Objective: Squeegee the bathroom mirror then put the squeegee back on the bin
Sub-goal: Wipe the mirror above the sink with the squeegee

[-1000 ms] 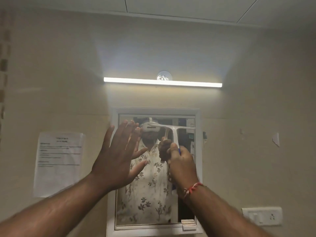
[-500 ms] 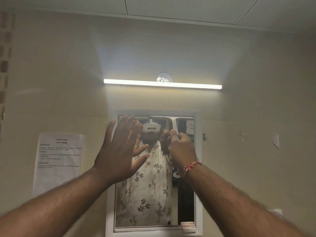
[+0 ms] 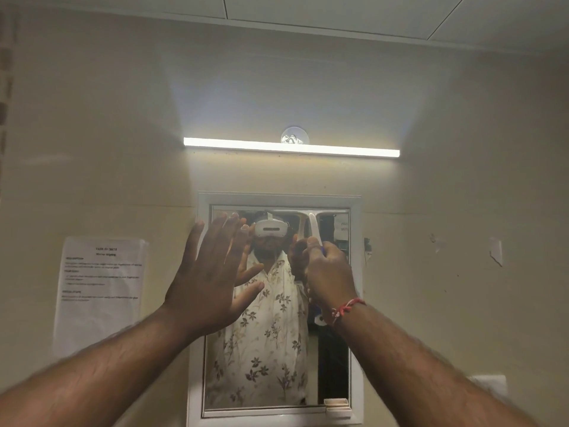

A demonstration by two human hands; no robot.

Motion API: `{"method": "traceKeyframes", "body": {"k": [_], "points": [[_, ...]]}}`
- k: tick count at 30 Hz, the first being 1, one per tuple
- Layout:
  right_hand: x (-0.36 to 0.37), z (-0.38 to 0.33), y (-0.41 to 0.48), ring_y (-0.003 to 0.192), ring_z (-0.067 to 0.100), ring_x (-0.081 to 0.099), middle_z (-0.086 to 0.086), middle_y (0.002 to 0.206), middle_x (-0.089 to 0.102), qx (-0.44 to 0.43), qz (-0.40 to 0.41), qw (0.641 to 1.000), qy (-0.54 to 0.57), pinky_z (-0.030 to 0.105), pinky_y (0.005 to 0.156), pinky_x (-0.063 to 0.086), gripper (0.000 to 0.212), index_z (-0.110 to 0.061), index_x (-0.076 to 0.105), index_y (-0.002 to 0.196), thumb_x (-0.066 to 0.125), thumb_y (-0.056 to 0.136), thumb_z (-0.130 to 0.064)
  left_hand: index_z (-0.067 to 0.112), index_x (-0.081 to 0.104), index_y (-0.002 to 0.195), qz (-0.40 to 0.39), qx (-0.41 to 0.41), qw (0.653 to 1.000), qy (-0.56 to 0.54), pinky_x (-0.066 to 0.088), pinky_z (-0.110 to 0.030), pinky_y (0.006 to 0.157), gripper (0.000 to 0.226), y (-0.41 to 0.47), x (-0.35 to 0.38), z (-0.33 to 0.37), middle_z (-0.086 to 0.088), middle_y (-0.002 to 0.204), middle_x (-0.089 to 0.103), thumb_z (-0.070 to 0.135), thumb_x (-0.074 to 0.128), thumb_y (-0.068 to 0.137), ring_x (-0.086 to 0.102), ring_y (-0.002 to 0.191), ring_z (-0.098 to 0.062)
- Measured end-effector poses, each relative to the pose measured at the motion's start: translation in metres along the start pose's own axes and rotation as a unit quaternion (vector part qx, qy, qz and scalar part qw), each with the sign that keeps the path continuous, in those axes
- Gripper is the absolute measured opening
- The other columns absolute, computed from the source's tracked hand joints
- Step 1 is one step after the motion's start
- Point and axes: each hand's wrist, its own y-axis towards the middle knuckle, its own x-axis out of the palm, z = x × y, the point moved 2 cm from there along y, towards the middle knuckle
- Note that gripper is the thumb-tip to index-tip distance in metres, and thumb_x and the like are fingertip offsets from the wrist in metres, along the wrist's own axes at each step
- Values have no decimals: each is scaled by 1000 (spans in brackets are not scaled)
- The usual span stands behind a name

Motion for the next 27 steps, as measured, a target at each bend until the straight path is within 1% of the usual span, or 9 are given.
{"method": "traceKeyframes", "body": {"k": [3,7,8,11,12,17,22,24,27], "points": [[2,5,-1,86,15,68,2,97,71,-2,5,1000,1,38,82,61,36,-25,67,98,45,113,-49,9,23,182,3,5,1000,1,18,-75,139,108,0,1,2,-19,193,6,82,44,106,8,180,-41],[4,11,-1,91,10,66,-6,100,69,-1,2,1000,-6,39,90,61,34,-28,68,107,44,112,-53,7,24,181,4,7,1000,2,20,-75,139,107,-1,0,4,-20,193,8,81,44,106,10,180,-42],[5,12,-1,92,9,65,-9,100,68,1,2,1000,-7,38,89,60,33,-30,67,108,44,112,-53,7,24,181,6,8,1000,3,21,-75,139,107,-1,1,4,-20,193,8,81,43,107,10,180,-42],[8,13,-4,84,8,63,-12,93,64,1,0,1000,-3,27,74,54,32,-35,60,92,43,113,-52,5,25,181,13,13,1000,4,22,-75,139,106,-3,2,4,-21,192,9,80,42,108,12,179,-43],[8,12,-4,85,9,64,-13,93,65,2,1,1000,-1,27,73,53,33,-35,60,91,43,113,-53,5,25,181,15,16,1000,4,22,-75,139,106,-3,2,4,-21,192,9,80,41,108,12,179,-43],[6,9,-2,89,13,69,-7,96,71,9,6,1000,5,32,78,58,35,-33,65,96,43,112,-56,3,26,180,17,23,1000,11,21,-74,139,107,-4,4,3,-22,192,10,80,41,108,13,179,-44],[9,7,-1,93,22,74,1,97,75,25,3,1000,14,47,87,65,42,-28,70,97,44,110,-58,4,26,180,8,22,1000,12,18,-73,141,107,-4,6,2,-22,192,10,81,41,108,11,179,-43],[9,5,0,94,21,73,3,99,74,28,2,999,18,42,86,64,40,-26,69,99,44,111,-55,4,25,181,6,22,1000,13,18,-73,141,107,-4,5,2,-22,192,10,81,41,107,11,180,-43],[5,4,-1,89,15,68,3,102,72,21,1,1000,15,30,73,57,37,-26,67,100,44,113,-52,4,25,181,9,22,1000,12,19,-73,140,108,-4,6,2,-22,192,10,80,44,107,11,180,-43]]}}
